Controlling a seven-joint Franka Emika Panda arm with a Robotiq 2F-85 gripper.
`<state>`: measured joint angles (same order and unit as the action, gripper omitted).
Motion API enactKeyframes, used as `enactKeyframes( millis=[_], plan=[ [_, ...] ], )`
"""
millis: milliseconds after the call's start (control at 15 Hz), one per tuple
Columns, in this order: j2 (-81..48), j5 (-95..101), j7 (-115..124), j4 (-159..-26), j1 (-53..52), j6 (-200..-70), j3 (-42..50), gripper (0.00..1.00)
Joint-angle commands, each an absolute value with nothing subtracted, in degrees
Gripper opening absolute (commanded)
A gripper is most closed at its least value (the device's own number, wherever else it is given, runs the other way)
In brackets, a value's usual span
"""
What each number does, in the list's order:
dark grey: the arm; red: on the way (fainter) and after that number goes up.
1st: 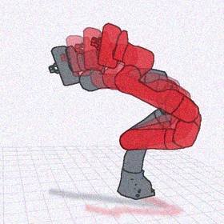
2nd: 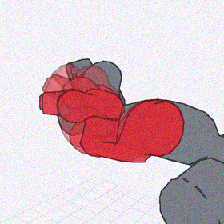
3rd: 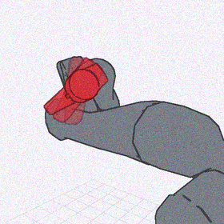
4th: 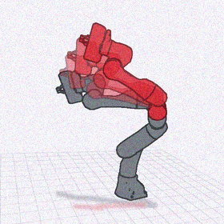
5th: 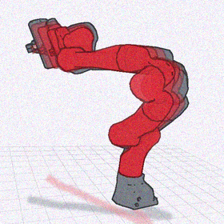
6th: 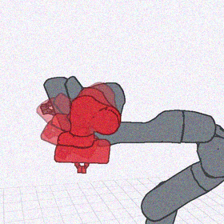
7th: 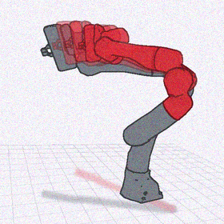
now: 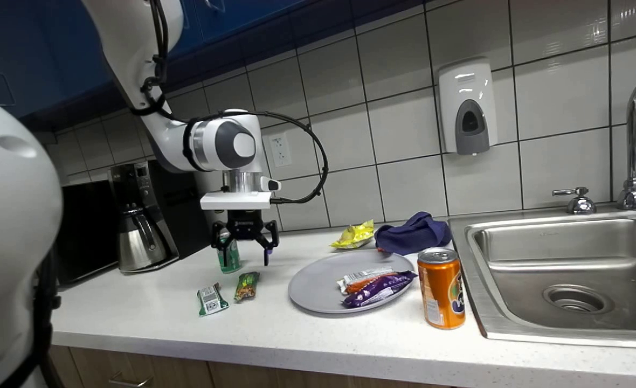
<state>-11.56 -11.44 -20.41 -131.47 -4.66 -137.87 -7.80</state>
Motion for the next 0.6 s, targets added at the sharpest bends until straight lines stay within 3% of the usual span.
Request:
enactKeyframes(
  millis=[0, 533],
  plan=[
    [-10.5, -11.0, -22.4, -132.3, -4.0, -136.1, -8.5, 1.00],
    [-11.6, -11.1, -21.1, -131.7, -4.2, -137.2, -8.3, 1.00]
  ],
)
